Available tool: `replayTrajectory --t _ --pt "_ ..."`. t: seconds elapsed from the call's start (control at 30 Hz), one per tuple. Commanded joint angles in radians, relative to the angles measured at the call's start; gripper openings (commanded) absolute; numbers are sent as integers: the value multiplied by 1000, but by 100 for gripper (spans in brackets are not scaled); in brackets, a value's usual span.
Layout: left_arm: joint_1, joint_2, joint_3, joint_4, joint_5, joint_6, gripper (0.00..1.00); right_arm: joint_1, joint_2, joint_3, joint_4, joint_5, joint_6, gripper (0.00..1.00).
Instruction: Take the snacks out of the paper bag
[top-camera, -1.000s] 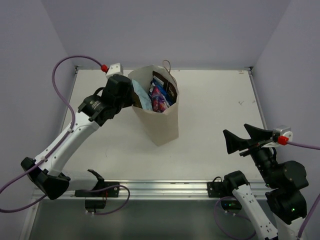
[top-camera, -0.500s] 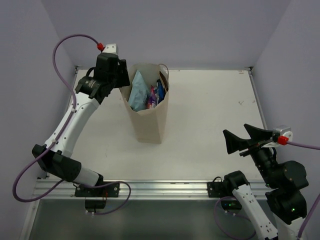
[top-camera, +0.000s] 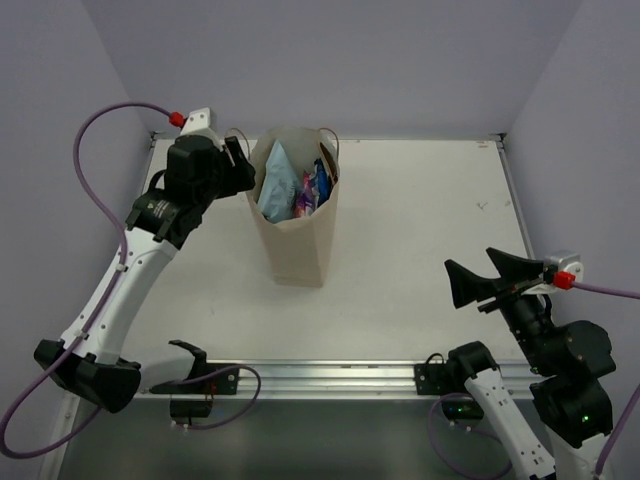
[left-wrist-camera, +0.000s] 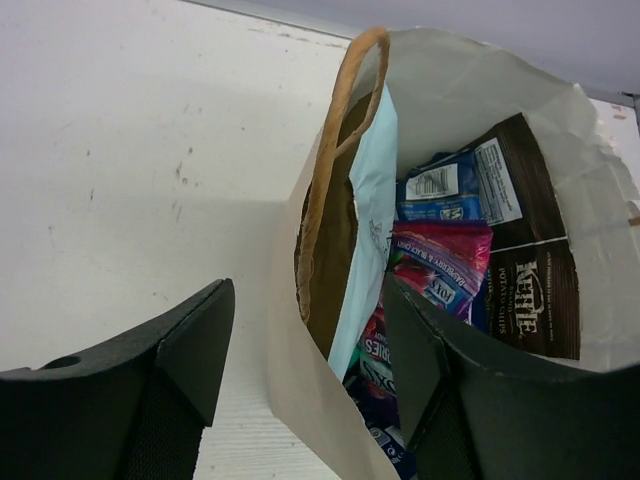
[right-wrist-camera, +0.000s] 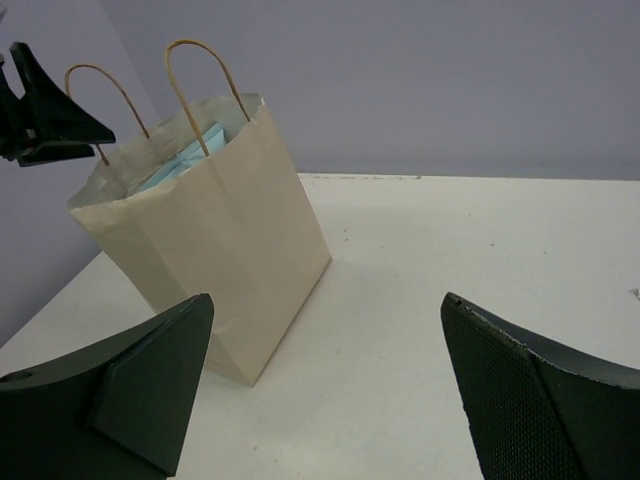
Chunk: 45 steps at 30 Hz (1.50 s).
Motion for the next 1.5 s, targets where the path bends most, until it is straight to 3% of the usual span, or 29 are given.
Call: replayTrajectory --t 0.0,0.27,0.5,0.67,0.77,0.83,1.03,1.23,1.37,1.47 --pt "-1 18 -59 86 29 -39 65 3 4 -2 29 -21 -3 99" --pt "1 55 -90 123 34 -72 58 5 7 1 21 -21 -3 99" --pt "-1 56 -78 129 31 -70 37 5 16 1 26 -28 -3 99" --pt "-1 68 -73 115 29 -70 29 5 18 2 27 -29 -3 99" --pt "-1 74 -70 110 29 -70 20 5 20 2 27 -31 -3 99" --pt "-1 84 -53 106 23 -58 3 5 21 2 26 -31 -3 99" --pt "2 113 71 109 -3 114 0 3 73 36 -11 22 15 99" --pt "1 151 223 132 -43 425 0 5 130 18 39 -87 9 99" --pt "1 134 220 182 29 632 0 5 280 143 -43 -87 14 99" --pt "1 107 194 181 115 683 0 5 385 205 -43 -147 6 99"
